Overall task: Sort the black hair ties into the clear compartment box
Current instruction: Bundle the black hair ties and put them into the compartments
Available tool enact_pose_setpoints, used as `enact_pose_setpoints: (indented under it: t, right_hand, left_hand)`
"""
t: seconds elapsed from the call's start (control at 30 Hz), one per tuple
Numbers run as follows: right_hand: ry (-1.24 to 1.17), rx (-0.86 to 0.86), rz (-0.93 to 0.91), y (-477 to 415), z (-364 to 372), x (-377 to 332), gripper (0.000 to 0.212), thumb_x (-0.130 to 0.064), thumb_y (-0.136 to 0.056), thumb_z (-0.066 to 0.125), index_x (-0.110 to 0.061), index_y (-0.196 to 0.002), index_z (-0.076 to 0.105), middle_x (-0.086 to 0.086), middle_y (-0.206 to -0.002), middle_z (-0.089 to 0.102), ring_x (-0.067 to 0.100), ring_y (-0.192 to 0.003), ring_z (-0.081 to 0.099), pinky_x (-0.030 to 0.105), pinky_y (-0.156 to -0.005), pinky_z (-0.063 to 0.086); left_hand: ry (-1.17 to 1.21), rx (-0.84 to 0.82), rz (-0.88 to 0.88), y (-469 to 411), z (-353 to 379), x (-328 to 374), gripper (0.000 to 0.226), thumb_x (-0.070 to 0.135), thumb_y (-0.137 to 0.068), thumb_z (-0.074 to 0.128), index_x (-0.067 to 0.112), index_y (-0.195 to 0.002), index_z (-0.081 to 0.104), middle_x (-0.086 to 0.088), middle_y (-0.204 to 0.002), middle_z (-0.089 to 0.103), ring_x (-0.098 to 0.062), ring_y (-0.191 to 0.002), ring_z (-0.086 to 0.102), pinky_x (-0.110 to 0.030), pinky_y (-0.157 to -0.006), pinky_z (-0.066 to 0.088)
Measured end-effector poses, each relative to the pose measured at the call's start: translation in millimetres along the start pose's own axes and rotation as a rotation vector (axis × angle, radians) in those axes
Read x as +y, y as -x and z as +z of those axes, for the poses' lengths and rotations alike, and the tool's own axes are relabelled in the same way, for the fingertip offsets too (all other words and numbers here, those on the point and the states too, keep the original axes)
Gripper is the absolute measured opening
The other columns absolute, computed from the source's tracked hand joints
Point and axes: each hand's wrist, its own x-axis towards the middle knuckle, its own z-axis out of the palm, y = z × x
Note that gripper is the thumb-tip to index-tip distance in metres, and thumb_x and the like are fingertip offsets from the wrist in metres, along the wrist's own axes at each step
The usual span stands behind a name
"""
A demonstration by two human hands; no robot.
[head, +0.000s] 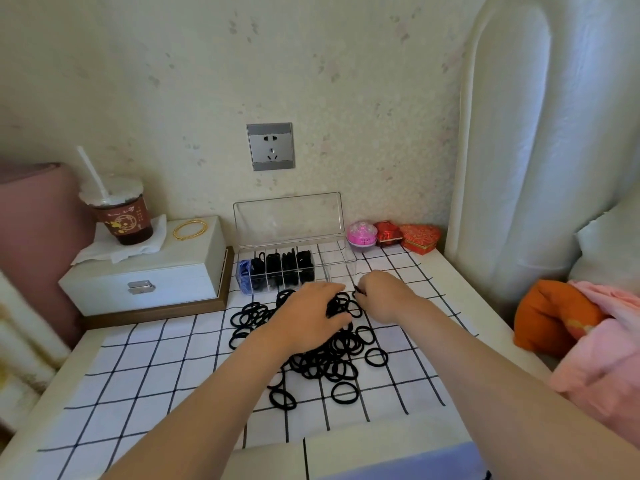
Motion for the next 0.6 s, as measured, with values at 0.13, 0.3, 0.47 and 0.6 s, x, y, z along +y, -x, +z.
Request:
enact_pose_setpoints:
  t: [0.13, 0.3, 0.47, 0.6]
  right_hand:
    - [-0.435, -0.057, -0.049, 14.5, -18.4, -17.5, 0.028, -0.027, -0.102, 0.049, -0.004, -0.092, 0.063, 0.008, -0.082, 0.066, 0.02, -0.072, 0.063, 0.029, -0.064, 0.044]
    - [-0.888, -0.245, -0.101, 28.2, -35.9, -29.4, 0.021, -0.022, -0.103, 0.049, -0.007, -0.102, 0.065, 0.003, -0.083, 0.071, 0.016, -0.066, 0.067, 0.025, -0.056, 0.048]
    - [-0.916, -0.153, 0.002, 28.6, -32.2, -22.0, 0.018, -0.028, -0.098, 0.059, -0.012, -0.103, 0.067, 0.005, -0.085, 0.076, 0.019, -0.061, 0.067, 0.026, -0.049, 0.046]
    - [-0.434, -0.171, -0.049, 28.6, -24.4, -5.1, 0.012, -0.023, -0.091, 0.063, -0.021, -0.094, 0.074, -0.01, -0.081, 0.069, 0.01, -0.067, 0.064, 0.02, -0.06, 0.046]
  left_hand:
    - [0.224, 0.12, -0.076, 2.9, -8.7, -2.0, 0.061, 0.029, -0.097, 0.059, 0.021, -0.152, 0.033, 0.003, -0.153, 0.042, -0.012, -0.141, 0.037, -0.025, -0.116, 0.027]
    - [0.58, 0.223, -0.157, 2.6, -21.3, 5.2, 0.042, 0.015, -0.092, 0.067, 0.02, -0.133, 0.06, 0.0, -0.118, 0.07, -0.006, -0.104, 0.064, -0.024, -0.094, 0.048]
    - [0.592, 0.223, -0.252, 6.1, -28.0, 2.7, 0.007, 0.021, -0.089, 0.07, 0.026, -0.089, 0.075, -0.007, -0.08, 0.075, -0.012, -0.066, 0.066, -0.035, -0.072, 0.058]
    - [0.387, 0.085, -0.244, 8.6, -24.1, -1.2, 0.009, 0.022, -0.091, 0.065, 0.025, -0.091, 0.073, 0.009, -0.068, 0.066, -0.001, -0.058, 0.058, -0.017, -0.062, 0.046]
